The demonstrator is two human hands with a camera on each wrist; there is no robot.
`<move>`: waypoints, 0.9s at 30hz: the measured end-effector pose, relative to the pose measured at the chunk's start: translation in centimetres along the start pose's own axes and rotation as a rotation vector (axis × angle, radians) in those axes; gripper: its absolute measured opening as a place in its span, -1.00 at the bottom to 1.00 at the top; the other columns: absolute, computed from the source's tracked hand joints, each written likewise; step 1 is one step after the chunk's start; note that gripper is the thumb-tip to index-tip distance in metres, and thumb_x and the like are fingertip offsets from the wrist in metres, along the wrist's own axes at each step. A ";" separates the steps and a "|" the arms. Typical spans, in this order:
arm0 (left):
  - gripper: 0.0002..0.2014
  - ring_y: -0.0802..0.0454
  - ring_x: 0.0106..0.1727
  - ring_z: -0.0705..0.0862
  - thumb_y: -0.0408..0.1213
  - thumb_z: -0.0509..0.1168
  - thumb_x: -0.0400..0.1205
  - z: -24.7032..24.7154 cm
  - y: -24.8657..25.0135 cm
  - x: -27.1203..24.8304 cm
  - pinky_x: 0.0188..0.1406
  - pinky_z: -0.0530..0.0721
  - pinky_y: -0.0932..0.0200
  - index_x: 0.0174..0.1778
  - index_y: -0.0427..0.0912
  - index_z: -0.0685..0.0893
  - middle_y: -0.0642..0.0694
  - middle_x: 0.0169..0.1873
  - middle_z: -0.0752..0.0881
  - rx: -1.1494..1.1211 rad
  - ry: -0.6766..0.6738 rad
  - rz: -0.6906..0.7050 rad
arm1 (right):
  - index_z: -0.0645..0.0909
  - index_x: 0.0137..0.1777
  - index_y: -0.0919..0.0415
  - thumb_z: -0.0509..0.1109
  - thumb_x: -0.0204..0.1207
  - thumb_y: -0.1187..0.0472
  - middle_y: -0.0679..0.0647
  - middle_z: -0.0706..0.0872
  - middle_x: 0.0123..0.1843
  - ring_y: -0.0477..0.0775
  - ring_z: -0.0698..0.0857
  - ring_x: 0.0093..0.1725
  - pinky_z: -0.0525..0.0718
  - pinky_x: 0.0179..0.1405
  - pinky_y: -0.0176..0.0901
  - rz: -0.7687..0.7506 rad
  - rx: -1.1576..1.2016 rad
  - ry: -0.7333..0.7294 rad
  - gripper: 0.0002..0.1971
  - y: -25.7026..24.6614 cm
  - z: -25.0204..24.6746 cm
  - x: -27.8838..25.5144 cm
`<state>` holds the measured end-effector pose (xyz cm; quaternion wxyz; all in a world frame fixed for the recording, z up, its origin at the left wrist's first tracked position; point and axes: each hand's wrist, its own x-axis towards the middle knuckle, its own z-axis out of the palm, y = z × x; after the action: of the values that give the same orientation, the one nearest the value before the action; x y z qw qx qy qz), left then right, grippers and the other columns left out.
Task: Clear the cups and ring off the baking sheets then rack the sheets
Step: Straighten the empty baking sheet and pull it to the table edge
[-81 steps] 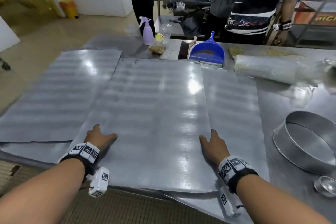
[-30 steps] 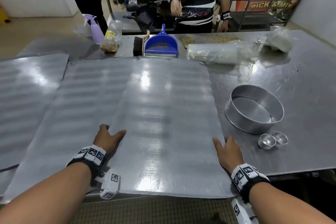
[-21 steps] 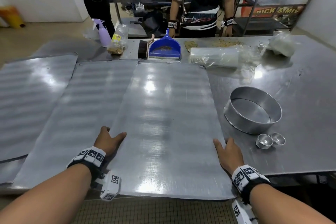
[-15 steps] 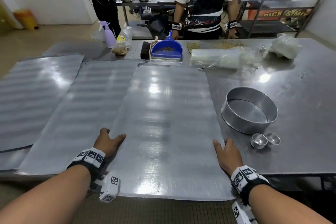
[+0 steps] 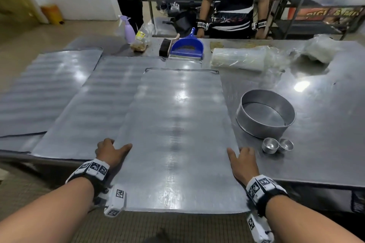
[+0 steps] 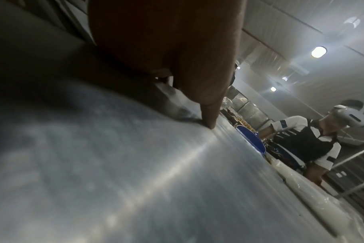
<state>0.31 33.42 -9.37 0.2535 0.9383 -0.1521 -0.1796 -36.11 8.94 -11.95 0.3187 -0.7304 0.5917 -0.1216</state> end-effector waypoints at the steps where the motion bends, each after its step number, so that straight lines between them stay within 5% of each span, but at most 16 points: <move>1: -0.18 -0.43 0.42 0.52 0.19 0.56 0.43 0.0 0.2 0.0 0.44 0.51 -0.21 0.42 -0.33 0.53 -0.38 0.44 0.47 0.005 0.009 0.007 | 0.49 0.31 0.34 0.29 0.65 -0.17 0.27 0.45 0.35 0.32 0.52 0.33 0.45 0.38 0.10 -0.005 -0.006 0.004 -0.45 0.1 -0.2 0.1; 9: -0.24 -0.38 0.34 0.58 0.19 0.56 0.42 -0.6 1.3 2.1 0.35 0.58 -0.22 0.34 -0.29 0.55 -0.34 0.35 0.53 -0.047 0.002 0.050 | 0.50 0.33 0.37 0.30 0.67 -0.13 0.29 0.43 0.39 0.32 0.50 0.38 0.42 0.39 0.07 -0.038 -0.021 0.040 -0.47 -1.5 -0.6 1.3; 15: -0.37 -0.26 0.15 0.71 0.11 0.55 0.38 -1.0 1.5 4.0 0.21 0.68 -0.09 0.25 -0.21 0.61 -0.27 0.19 0.71 -0.059 -0.164 0.095 | 0.44 0.42 0.36 0.28 0.67 -0.15 0.33 0.46 0.44 0.35 0.50 0.41 0.46 0.37 0.11 0.029 -0.075 -0.025 -0.42 -1.9 0.4 2.5; 20: -0.35 -0.28 0.20 0.68 -0.11 0.59 0.47 -0.7 1.7 4.9 0.19 0.61 0.01 0.44 -0.21 0.56 -0.37 0.26 0.63 0.012 -0.179 0.140 | 0.52 0.42 0.30 0.36 0.57 -0.21 0.31 0.61 0.39 0.35 0.61 0.34 0.57 0.27 0.06 0.053 -0.169 -0.059 -0.37 -1.3 0.5 2.8; 24: -0.73 -0.18 -0.10 0.72 -0.16 0.54 0.49 -0.2 1.8 4.5 -0.14 0.58 0.12 -0.01 -0.21 0.71 -0.30 -0.02 0.75 0.069 -0.139 0.185 | 0.63 0.24 0.23 0.43 0.55 -0.15 0.19 0.75 0.18 0.30 0.69 0.21 0.61 0.15 0.00 0.012 -0.130 -0.060 -0.53 -1.3 0.2 2.3; 27: -0.79 -0.16 -0.23 0.66 -0.19 0.51 0.53 0.0 2.1 3.9 -0.25 0.47 0.16 -0.15 -0.26 0.69 -0.20 -0.23 0.71 0.083 -0.116 0.197 | 0.67 0.03 0.15 0.48 0.52 -0.12 0.07 0.74 -0.06 0.22 0.72 0.04 0.58 -0.04 -0.08 -0.007 -0.072 -0.063 -0.67 -1.4 0.1 1.6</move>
<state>3.36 30.22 -9.21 0.2215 0.9166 -0.2652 -0.2013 -34.50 7.59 -11.44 0.3101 -0.7471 0.5827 -0.0782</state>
